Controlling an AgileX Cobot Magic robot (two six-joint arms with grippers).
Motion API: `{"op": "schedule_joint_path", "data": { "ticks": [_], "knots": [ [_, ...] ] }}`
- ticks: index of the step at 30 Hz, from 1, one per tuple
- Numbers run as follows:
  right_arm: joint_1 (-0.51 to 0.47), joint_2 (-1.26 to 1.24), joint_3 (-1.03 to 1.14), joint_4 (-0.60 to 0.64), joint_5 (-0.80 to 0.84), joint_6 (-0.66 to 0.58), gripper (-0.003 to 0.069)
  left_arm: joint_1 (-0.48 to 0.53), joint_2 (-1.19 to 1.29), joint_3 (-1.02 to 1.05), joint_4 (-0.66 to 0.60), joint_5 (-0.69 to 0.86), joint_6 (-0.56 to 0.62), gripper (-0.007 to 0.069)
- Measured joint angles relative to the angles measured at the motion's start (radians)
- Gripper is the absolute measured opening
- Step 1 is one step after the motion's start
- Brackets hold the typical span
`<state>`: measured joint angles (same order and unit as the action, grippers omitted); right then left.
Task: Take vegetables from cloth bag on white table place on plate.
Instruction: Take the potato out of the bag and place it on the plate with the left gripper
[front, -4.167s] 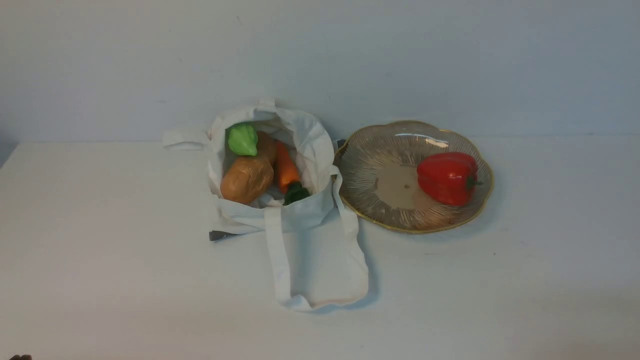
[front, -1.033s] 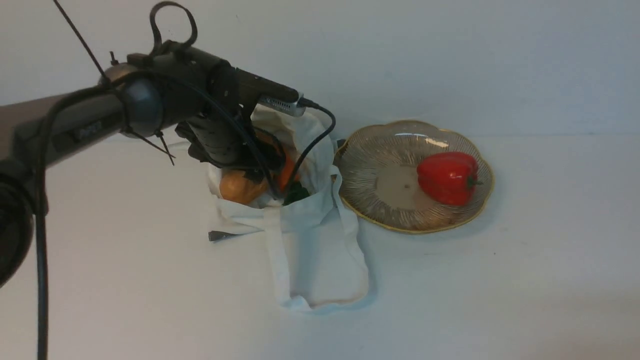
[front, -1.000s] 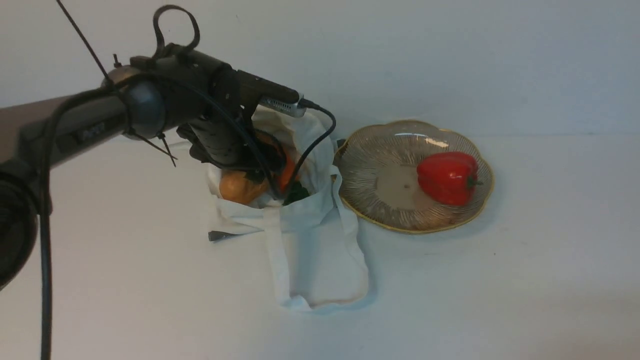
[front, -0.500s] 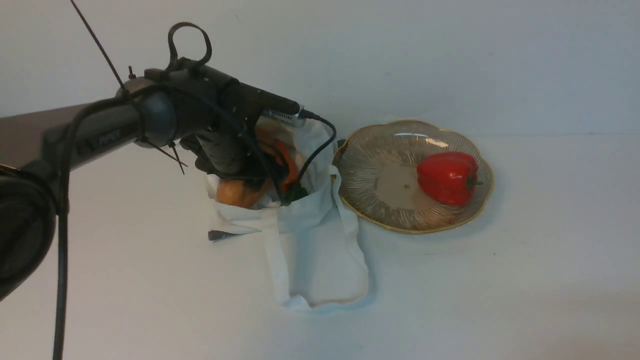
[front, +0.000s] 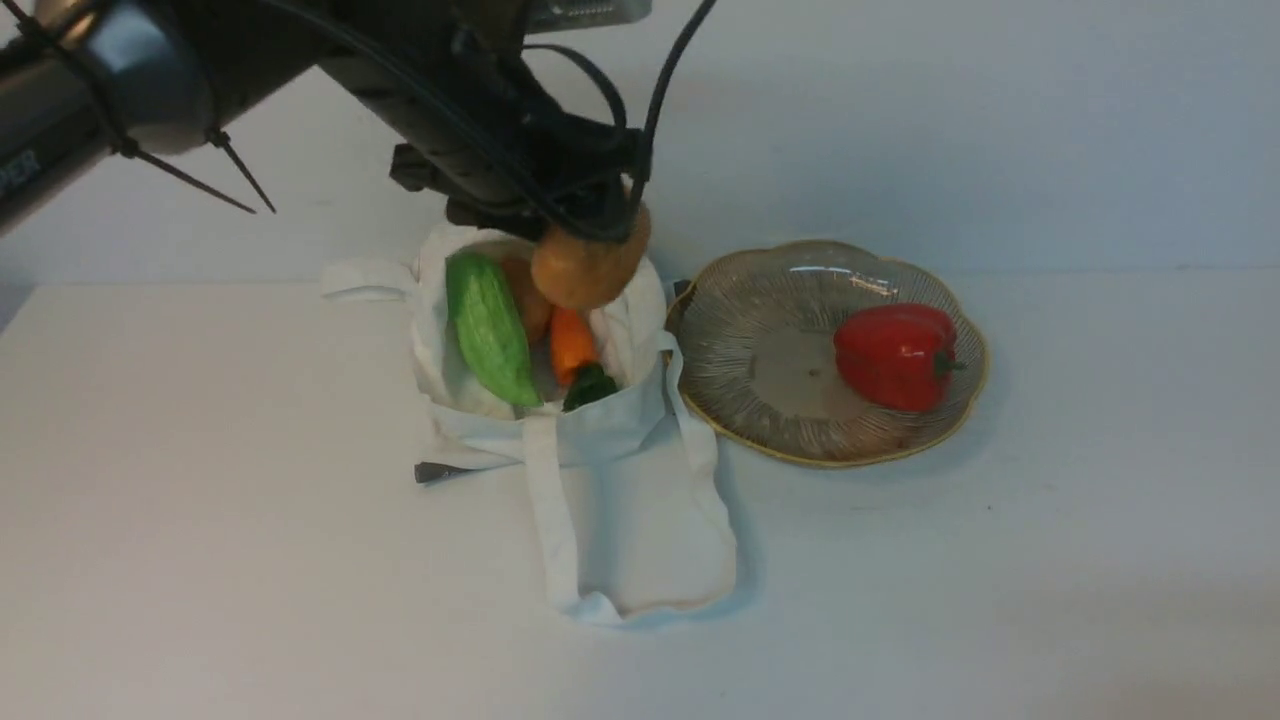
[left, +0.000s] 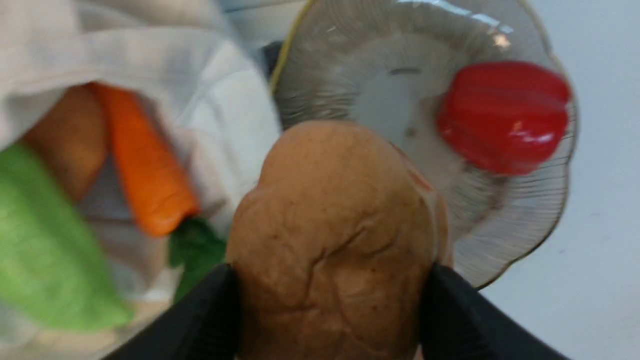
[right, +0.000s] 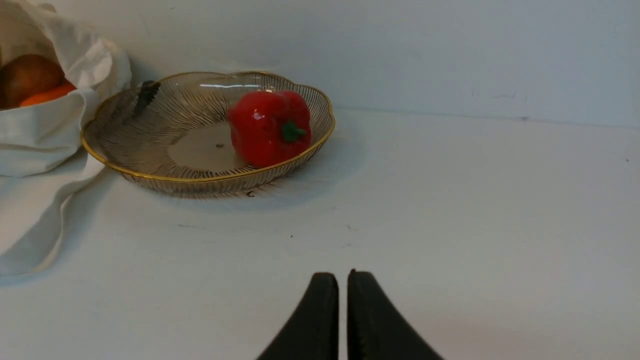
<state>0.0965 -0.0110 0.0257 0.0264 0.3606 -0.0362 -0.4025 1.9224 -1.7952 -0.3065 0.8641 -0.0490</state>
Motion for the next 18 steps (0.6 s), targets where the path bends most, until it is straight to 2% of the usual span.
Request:
{"op": "schedule_joint_path", "data": {
  "ticks": [9,14,18],
  "knots": [
    [0.000,0.000,0.000,0.000,0.000,0.000,0.0022,-0.125,0.207,0.000,-0.203,-0.323,0.067,0.0418],
    [0.000,0.000,0.000,0.000,0.000,0.000,0.0022,-0.154,0.287,0.000,-0.243,-0.443,0.066,0.0419],
    [0.000,0.000,0.000,0.000,0.000,0.000,0.0022,-0.162,0.334,0.000,-0.253,-0.483,0.066,0.0507]
  ]
}}
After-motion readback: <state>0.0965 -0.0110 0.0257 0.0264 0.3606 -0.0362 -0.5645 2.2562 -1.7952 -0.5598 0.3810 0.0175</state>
